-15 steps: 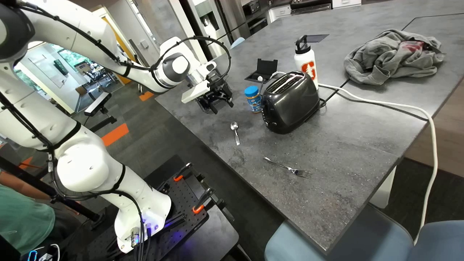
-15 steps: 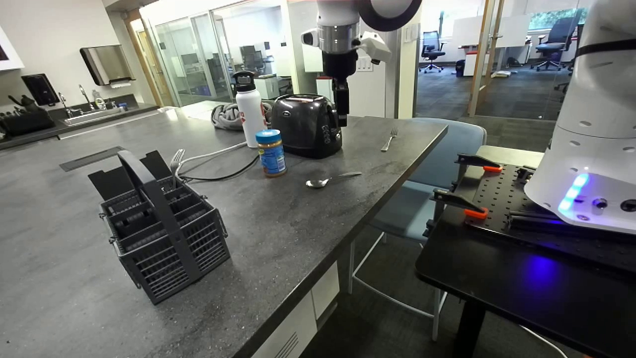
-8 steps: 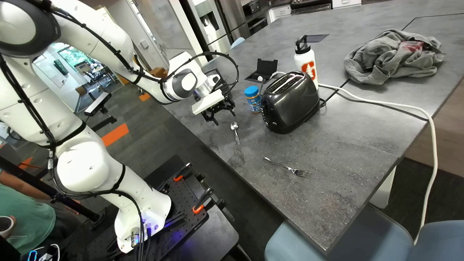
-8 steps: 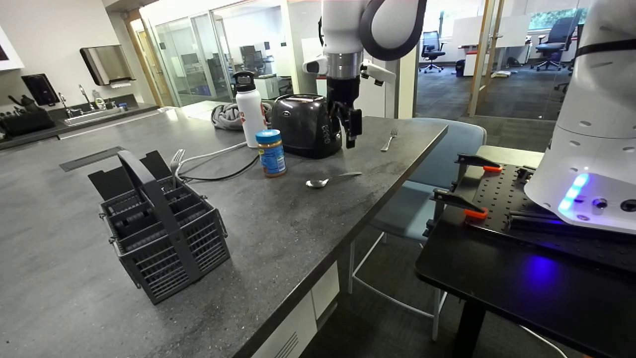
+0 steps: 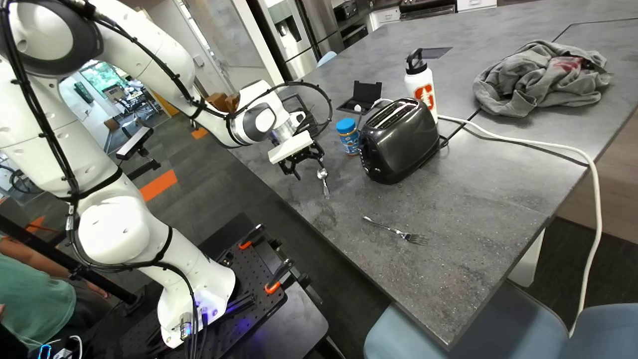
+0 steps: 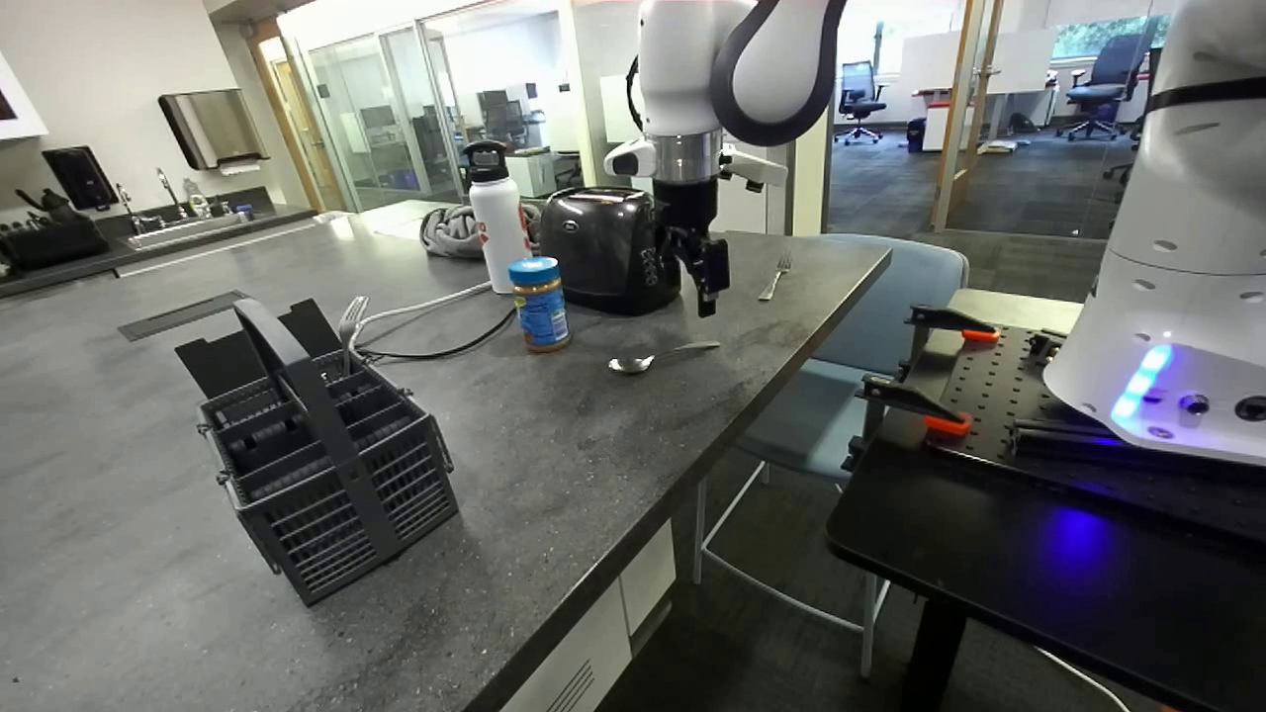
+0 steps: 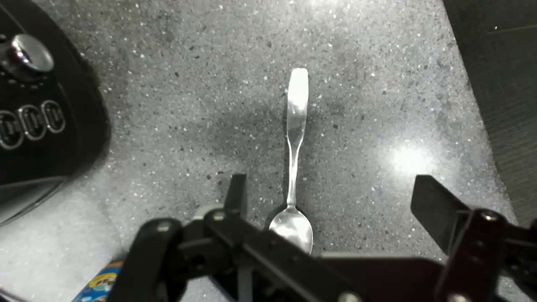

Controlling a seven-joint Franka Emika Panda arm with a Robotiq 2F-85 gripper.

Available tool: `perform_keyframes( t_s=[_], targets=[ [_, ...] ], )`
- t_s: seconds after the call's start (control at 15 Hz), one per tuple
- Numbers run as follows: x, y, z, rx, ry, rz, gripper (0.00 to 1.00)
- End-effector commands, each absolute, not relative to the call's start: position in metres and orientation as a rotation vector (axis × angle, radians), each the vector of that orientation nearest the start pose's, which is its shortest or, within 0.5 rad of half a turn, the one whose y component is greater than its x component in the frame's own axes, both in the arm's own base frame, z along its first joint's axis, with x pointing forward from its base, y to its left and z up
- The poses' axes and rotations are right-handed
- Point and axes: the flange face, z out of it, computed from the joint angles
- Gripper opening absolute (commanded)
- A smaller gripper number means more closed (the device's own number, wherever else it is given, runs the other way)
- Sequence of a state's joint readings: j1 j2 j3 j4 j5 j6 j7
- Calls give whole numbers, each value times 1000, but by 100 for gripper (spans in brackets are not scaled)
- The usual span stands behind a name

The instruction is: Put the silver spoon in the grey cutlery box then put the silver fork in the grey cutlery box

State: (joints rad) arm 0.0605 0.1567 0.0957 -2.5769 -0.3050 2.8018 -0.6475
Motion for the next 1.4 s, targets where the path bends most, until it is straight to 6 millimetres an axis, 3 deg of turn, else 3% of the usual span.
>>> perform_keyframes(
  t_s=[0.0,0.4,1.33],
  targets=[
    [445,91,206,-2736,-1716,-87,100],
    [446,106,192,-2578,-1823,-222,100],
    [471,93,173,-2718,-1691,-117,100]
  ],
)
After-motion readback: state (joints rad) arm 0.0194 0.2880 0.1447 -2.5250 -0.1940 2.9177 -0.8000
